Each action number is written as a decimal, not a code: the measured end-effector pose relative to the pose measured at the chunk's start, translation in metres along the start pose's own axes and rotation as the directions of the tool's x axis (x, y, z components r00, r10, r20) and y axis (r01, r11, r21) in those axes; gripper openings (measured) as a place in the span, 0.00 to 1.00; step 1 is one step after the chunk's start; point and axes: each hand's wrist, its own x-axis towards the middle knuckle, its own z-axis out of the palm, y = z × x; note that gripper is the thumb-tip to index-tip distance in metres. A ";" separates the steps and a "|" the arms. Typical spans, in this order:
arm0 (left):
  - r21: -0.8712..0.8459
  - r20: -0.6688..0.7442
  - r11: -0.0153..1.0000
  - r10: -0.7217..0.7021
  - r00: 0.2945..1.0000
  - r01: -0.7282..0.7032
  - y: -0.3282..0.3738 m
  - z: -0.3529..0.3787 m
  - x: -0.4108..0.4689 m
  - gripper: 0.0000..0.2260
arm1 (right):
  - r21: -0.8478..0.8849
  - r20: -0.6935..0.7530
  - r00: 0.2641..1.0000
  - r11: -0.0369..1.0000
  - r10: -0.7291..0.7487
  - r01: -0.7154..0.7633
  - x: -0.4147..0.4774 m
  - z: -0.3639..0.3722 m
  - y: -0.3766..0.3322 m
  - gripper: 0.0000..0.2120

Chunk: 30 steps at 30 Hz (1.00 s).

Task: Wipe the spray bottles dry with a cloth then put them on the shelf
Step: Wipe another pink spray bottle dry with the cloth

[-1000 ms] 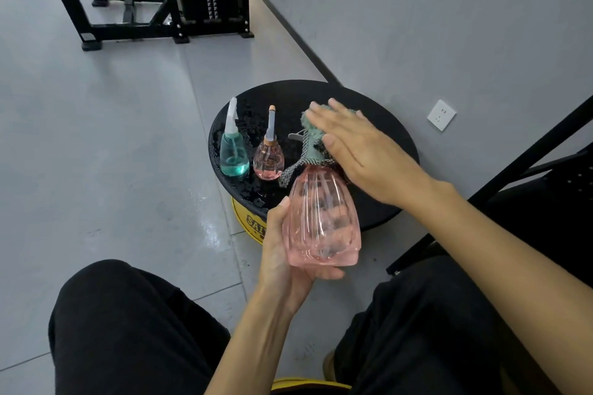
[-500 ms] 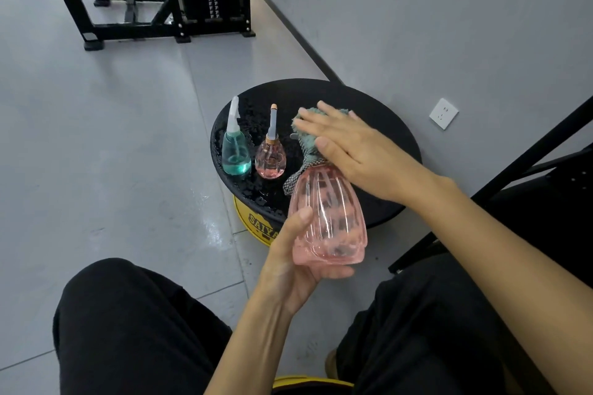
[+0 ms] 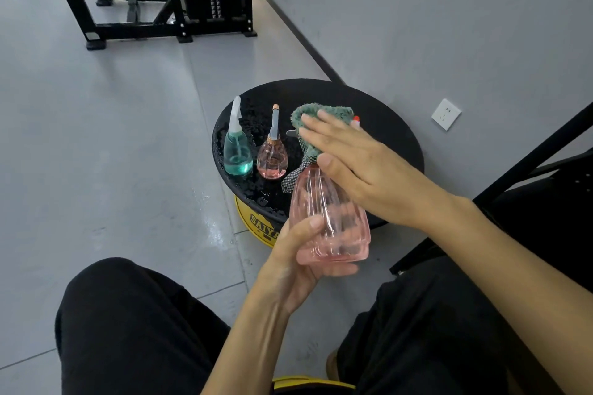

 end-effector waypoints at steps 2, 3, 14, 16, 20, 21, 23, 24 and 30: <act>0.026 -0.009 1.000 -0.010 1.000 0.011 0.001 0.002 -0.001 0.45 | -0.027 0.024 1.000 1.000 0.004 -0.003 0.000 -0.003 0.008 0.26; 0.037 -0.013 0.999 -0.018 1.000 0.019 0.001 0.003 -0.002 0.47 | -0.031 0.017 1.000 0.999 0.022 -0.021 0.002 -0.005 0.013 0.25; 0.029 -0.028 0.999 -0.042 0.999 0.043 -0.004 0.005 -0.002 0.50 | 0.083 0.057 0.998 0.997 -0.004 -0.001 -0.002 -0.001 0.004 0.22; 0.006 -0.031 0.999 -0.039 0.999 0.039 -0.006 0.005 -0.002 0.50 | 0.034 0.067 0.998 0.999 -0.008 0.006 0.000 -0.004 0.012 0.22; 0.008 -0.023 1.000 -0.020 1.000 0.020 -0.007 0.005 -0.001 0.47 | -0.001 0.003 0.997 0.997 0.073 -0.073 0.005 -0.008 0.027 0.22; 0.008 -0.021 1.000 -0.012 1.000 0.013 -0.007 0.005 -0.001 0.45 | 0.011 -0.016 0.996 0.996 0.093 -0.093 0.004 -0.006 0.026 0.22; 0.003 -0.026 1.000 -0.009 1.000 0.009 -0.006 0.004 -0.001 0.46 | 0.048 -0.027 0.993 0.993 0.112 -0.111 0.003 0.000 0.017 0.22; -0.003 -0.029 1.000 -0.005 1.000 0.004 -0.006 0.003 0.000 0.47 | 0.072 -0.020 0.994 0.992 0.106 -0.104 0.002 0.004 0.012 0.22; -0.012 -0.030 1.000 0.007 1.000 -0.007 -0.006 0.002 0.001 0.42 | 0.007 -0.025 0.994 0.995 0.103 -0.103 0.003 0.006 0.017 0.23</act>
